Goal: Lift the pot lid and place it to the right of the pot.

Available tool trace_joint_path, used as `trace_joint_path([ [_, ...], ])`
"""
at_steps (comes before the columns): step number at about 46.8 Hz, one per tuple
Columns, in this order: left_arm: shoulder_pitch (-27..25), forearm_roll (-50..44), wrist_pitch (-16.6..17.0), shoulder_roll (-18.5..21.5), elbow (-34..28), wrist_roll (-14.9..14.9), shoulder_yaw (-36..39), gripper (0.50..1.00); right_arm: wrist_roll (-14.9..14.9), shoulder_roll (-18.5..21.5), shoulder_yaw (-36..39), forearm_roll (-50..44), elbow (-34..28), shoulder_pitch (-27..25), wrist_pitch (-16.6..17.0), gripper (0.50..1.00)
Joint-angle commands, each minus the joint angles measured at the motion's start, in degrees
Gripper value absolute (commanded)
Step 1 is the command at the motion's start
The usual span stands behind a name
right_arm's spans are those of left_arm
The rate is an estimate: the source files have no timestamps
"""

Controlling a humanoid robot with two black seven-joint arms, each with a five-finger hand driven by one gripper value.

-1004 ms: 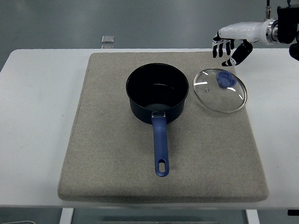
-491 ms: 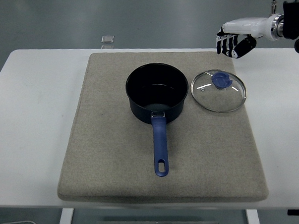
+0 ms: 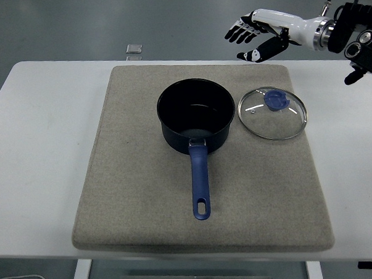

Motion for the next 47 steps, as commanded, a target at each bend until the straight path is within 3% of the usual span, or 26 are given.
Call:
trace_joint_path([
  [1,0.0,0.0,0.0,0.0,0.0,0.0,0.0,1.000,-0.1,0.7,2.9,3.7,-1.3,-1.7,-1.1,0.735],
  [14,0.0,0.0,0.0,0.0,-0.1,0.0,0.0,1.000,-0.3,1.8,8.7,12.8,-4.3,-5.3,-1.7,0.727],
  [19,0.0,0.0,0.0,0.0,0.0,0.1,0.0,1.000,-0.6,1.9,8.7,19.6,-5.8,-5.4,-1.7,0.729],
  [27,0.0,0.0,0.0,0.0,0.0,0.0,0.0,1.000,-3.9,2.8,8.7,29.3,-8.9,-6.9,-1.3,0.729],
  [41,0.0,0.0,0.0,0.0,0.0,0.0,-0.1,1.000,-4.0,3.1,8.7,41.1,-10.7,-9.7,-1.1,0.729],
  [47,0.0,0.0,0.0,0.0,0.0,0.0,0.0,1.000,-4.0,3.7,8.7,41.6,-10.7,-10.5,-1.2,0.746],
])
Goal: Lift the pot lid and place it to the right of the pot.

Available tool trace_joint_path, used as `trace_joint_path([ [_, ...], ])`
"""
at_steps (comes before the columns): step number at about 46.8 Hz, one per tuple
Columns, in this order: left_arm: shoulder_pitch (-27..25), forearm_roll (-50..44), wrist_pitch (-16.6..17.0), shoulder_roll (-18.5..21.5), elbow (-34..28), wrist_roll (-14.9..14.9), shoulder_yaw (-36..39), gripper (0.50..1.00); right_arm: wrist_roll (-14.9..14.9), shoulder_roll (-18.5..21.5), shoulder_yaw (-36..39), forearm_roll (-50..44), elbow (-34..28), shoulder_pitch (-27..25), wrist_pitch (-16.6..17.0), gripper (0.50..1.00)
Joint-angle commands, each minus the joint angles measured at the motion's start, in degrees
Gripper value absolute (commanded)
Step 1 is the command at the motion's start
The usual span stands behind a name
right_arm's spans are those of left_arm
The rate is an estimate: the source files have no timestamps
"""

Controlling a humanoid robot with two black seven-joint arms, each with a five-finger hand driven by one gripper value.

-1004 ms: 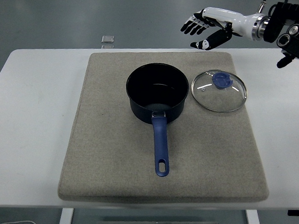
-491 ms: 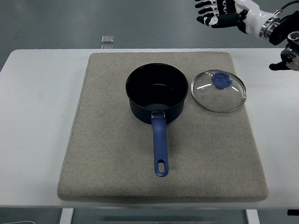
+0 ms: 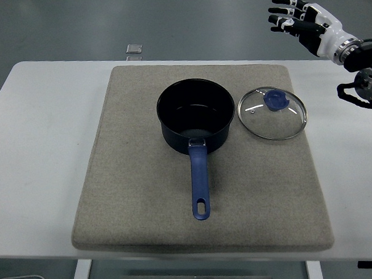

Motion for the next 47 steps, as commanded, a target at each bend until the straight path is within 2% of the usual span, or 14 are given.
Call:
trace_joint_path([
  [1,0.0,0.0,0.0,0.0,-0.1,0.0,0.0,1.000,0.0,0.2,0.0,-0.2,0.0,-0.4,-0.3,0.778],
  [4,0.0,0.0,0.0,0.0,0.0,0.0,0.0,1.000,0.2,0.1,0.0,-0.5,0.0,-0.4,-0.8,0.913],
  [5,0.0,0.0,0.0,0.0,-0.1,0.0,0.0,1.000,0.1,0.1,-0.3,-0.6,0.0,-0.4,-0.7,0.917],
  [30,0.0,0.0,0.0,0.0,0.0,0.0,0.0,1.000,0.4,0.3,0.3,0.4,0.0,-1.6,-0.8,0.919],
  [39,0.0,0.0,0.0,0.0,0.0,0.0,0.0,1.000,0.4,0.8,5.3,0.4,0.0,-3.6,-0.7,0.919],
  [47,0.0,0.0,0.0,0.0,-0.1,0.0,0.0,1.000,0.4,2.0,5.6,0.4,0.1,-4.4,-0.7,0.919],
])
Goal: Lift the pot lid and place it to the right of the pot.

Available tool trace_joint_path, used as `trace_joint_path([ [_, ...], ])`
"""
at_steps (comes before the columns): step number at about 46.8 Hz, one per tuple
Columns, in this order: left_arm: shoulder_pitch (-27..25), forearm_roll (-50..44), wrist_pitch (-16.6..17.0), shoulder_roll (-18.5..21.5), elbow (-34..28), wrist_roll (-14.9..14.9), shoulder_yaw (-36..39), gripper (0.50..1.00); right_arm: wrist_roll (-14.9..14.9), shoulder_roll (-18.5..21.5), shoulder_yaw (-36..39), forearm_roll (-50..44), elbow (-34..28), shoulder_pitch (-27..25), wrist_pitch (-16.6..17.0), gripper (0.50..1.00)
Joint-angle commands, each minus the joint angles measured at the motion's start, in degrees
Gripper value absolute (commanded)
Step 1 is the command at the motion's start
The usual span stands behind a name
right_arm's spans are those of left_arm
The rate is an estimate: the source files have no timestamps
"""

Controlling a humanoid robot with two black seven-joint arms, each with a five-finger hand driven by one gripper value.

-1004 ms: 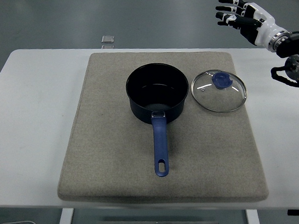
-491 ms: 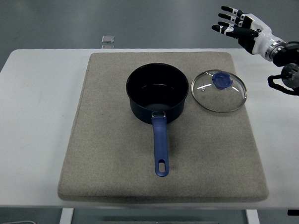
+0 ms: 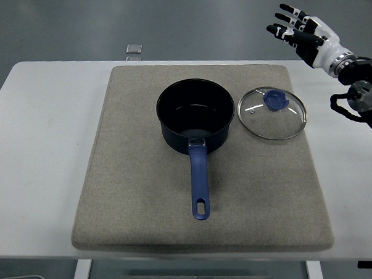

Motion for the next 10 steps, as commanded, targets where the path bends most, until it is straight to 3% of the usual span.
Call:
trace_joint_path([
  [1,0.0,-0.1,0.0,0.0,0.0,0.0,0.0,1.000,0.0,0.1,0.1,0.0,0.0,-0.3,0.1,0.921],
  [10,0.0,0.0,0.0,0.0,-0.1,0.1,0.0,1.000,0.2,0.5,0.5,0.0,0.1,-0.4,0.0,0.928],
])
